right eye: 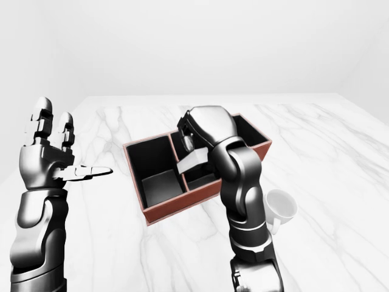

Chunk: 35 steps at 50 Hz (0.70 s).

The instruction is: Pick up the book and place it in the front compartment of the caddy.

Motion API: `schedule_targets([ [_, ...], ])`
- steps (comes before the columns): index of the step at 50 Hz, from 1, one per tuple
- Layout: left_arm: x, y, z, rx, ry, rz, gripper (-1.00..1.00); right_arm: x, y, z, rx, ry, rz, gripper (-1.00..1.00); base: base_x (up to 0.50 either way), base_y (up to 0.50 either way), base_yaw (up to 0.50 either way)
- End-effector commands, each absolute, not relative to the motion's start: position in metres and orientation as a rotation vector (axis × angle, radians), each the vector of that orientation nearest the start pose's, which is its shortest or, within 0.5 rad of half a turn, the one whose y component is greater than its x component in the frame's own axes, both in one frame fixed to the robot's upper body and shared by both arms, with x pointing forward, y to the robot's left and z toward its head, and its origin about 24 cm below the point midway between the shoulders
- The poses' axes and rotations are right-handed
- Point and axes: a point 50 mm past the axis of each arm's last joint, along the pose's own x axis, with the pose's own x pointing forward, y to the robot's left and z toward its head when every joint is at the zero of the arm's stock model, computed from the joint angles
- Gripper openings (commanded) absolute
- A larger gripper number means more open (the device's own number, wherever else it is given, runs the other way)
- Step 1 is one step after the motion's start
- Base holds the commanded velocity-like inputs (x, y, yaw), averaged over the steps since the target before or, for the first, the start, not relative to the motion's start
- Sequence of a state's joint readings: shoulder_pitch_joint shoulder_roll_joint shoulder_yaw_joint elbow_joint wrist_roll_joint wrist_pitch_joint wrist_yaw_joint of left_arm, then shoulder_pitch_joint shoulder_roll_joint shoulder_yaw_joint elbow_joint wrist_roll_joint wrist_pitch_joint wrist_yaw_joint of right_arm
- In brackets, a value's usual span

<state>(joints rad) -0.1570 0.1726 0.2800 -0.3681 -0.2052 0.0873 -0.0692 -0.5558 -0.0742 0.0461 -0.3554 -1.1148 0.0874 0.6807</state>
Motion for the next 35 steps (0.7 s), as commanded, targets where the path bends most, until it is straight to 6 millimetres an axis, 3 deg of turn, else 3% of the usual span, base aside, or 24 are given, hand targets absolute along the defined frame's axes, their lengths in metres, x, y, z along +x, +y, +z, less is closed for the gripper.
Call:
schedule_targets([
  [1, 0.254, 0.218, 0.169, 0.005, -0.476, 0.093, 1.00, 0.295, -0.101, 0.239, -1.287, -0.442, 0.166, -1.00, 0.00, 0.00, 0.00],
  [35, 0.255, 0.219, 0.169, 0.002, -0.473, 0.095, 1.00, 0.317, -0.098, 0.238, -1.287, -0.421, 0.149, -1.00, 0.00, 0.00, 0.00],
])
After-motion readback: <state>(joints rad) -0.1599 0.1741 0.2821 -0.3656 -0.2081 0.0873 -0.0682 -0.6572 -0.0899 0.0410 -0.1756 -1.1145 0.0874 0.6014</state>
